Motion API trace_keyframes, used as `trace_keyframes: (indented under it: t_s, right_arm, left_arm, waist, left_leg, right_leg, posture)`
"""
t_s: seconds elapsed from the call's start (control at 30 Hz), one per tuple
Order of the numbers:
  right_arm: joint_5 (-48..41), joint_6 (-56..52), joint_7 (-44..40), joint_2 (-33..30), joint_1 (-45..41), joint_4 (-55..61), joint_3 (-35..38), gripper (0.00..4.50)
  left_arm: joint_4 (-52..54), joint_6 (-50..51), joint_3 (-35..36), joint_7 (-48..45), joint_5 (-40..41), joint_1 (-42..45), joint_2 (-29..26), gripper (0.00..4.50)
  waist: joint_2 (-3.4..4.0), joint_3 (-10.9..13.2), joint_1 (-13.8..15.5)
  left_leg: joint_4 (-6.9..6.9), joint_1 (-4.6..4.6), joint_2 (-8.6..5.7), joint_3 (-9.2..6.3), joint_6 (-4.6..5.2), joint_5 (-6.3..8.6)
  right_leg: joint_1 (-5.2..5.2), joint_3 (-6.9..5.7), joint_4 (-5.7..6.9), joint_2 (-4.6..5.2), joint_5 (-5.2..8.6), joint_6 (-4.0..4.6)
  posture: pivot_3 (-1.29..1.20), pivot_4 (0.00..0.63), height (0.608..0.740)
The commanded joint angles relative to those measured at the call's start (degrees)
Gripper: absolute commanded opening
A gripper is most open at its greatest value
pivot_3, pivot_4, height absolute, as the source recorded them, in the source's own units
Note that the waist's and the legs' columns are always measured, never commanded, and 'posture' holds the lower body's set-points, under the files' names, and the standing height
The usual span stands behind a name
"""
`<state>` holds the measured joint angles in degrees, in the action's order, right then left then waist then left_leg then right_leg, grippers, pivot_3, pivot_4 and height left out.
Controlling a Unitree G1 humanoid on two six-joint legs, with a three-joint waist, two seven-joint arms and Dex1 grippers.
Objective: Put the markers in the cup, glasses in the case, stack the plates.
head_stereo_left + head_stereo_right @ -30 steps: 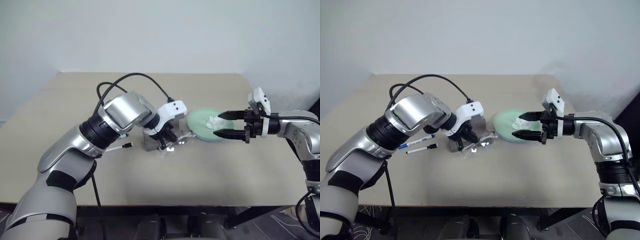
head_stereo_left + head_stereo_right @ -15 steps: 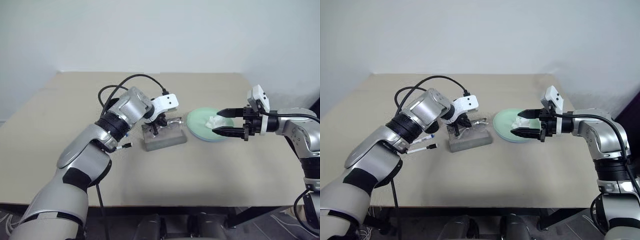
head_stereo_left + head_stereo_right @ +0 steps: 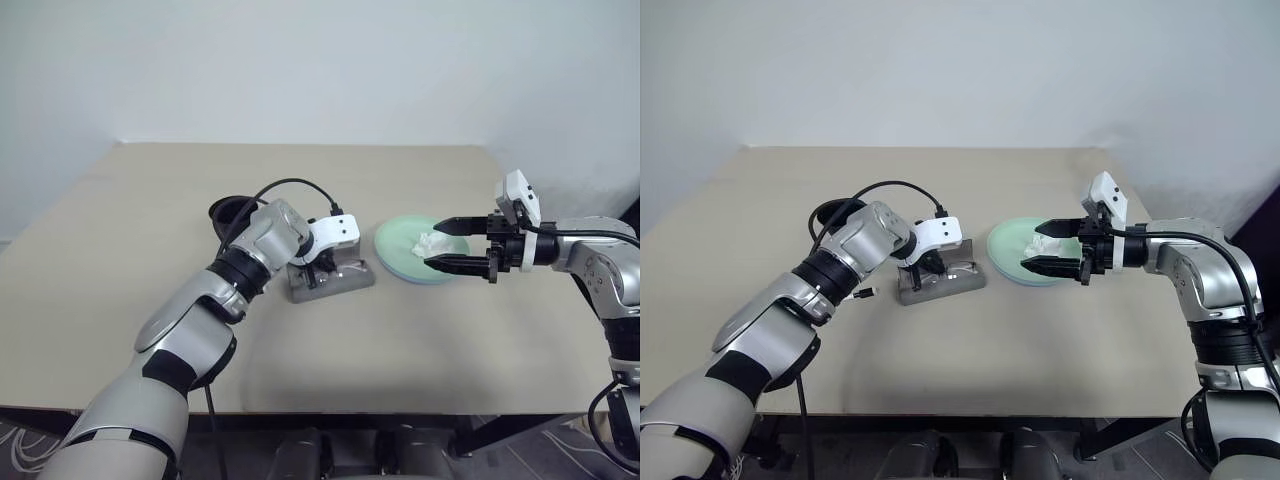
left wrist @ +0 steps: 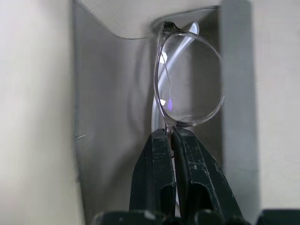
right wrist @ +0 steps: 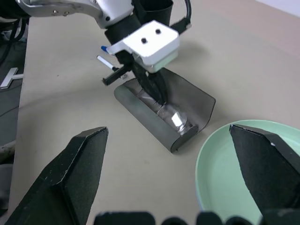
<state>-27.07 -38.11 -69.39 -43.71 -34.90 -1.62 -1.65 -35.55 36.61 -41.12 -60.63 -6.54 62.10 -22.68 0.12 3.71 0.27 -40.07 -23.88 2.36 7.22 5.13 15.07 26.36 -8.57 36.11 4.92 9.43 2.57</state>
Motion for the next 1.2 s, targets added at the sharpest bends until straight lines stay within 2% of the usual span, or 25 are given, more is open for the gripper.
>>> trace_keyframes:
  t_s: [0.03,0.17,0.43,0.67,0.77,1.03,1.07,1.2]
  right_arm:
    - [-1.08,0.2,0.34,-0.52,-0.38,1.46,1.88,4.5]
    - [-0.99,0.38,0.42,-0.35,-0.61,1.13,1.63,4.5]
    - [-0.62,0.93,0.06,0.03,-1.48,0.1,1.11,4.5]
    - [-0.09,1.65,-0.25,0.21,-2.43,-1.3,0.72,4.5]
    - [-0.01,1.83,-0.29,0.44,-2.91,-1.75,0.51,4.5]
    - [0.18,2.0,-0.45,0.78,-3.45,-2.09,0.37,4.5]
    - [0.17,2.01,-0.47,0.77,-3.47,-2.09,0.39,4.5]
    - [0.18,1.97,-0.45,0.78,-3.42,-1.93,0.37,4.5]
  left_arm:
    - [3.17,2.15,2.62,-1.68,-0.94,0.85,-0.31,0.03]
    - [3.53,2.79,3.82,-2.95,-1.49,1.67,-0.81,0.95]
    - [2.47,3.81,8.62,-2.53,-1.99,6.8,-0.82,3.76]
    - [-5.99,1.94,15.06,3.09,-1.83,12.58,1.14,3.76]
    - [-11.59,-2.56,16.59,7.06,-2.6,12.61,2.25,3.16]
    - [-24.45,-15.97,17.36,19.31,-6.28,8.46,4.99,0.24]
    - [-24.82,-17.07,16.79,19.15,-6.99,7.74,5.13,0.05]
    - [-23.76,-19.37,14.58,16.63,-9.99,4.92,4.99,0.05]
  waist:
    - [0.0,0.0,0.0]
    - [0.0,0.0,-0.01]
    - [-0.02,0.01,0.05]
    - [-0.01,0.01,-0.05]
    - [-0.01,0.01,-0.08]
    - [-0.03,0.01,-0.09]
    - [-0.04,0.02,-0.08]
    - [-0.05,0.01,0.12]
  left_leg:
    - [-0.01,0.0,0.0,0.0,0.0,0.0]
    - [-0.04,0.0,0.0,0.0,0.01,0.0]
    - [-0.05,-0.03,0.0,-0.01,0.01,0.0]
    - [-0.06,-0.03,0.0,0.0,0.05,0.02]
    - [-0.06,0.01,0.0,0.0,0.05,0.02]
    - [-0.06,0.0,0.0,0.04,0.06,0.01]
    - [-0.06,-0.01,0.0,0.04,0.06,0.01]
    - [-0.07,-0.04,-0.01,0.03,0.05,0.03]
  right_leg:
    - [0.0,0.0,0.0,0.0,0.0,0.0]
    - [-0.01,-0.02,0.0,0.0,-0.01,-0.02]
    - [0.0,0.0,0.0,0.0,-0.02,-0.04]
    - [-0.01,-0.02,-0.02,0.0,-0.03,-0.06]
    - [-0.03,-0.03,0.02,0.0,-0.04,-0.06]
    - [0.0,-0.01,0.05,0.0,-0.16,-0.24]
    - [0.01,-0.02,0.05,0.0,-0.17,-0.25]
    - [0.01,-0.07,0.04,0.01,-0.18,-0.25]
  posture:
    - [0.0,0.0,0.732]
    - [0.0,0.0,0.732]
    - [0.0,0.0,0.732]
    - [0.0,0.0,0.732]
    - [0.0,0.0,0.732]
    - [0.0,0.0,0.732]
    - [0.0,0.0,0.732]
    - [0.0,0.0,0.732]
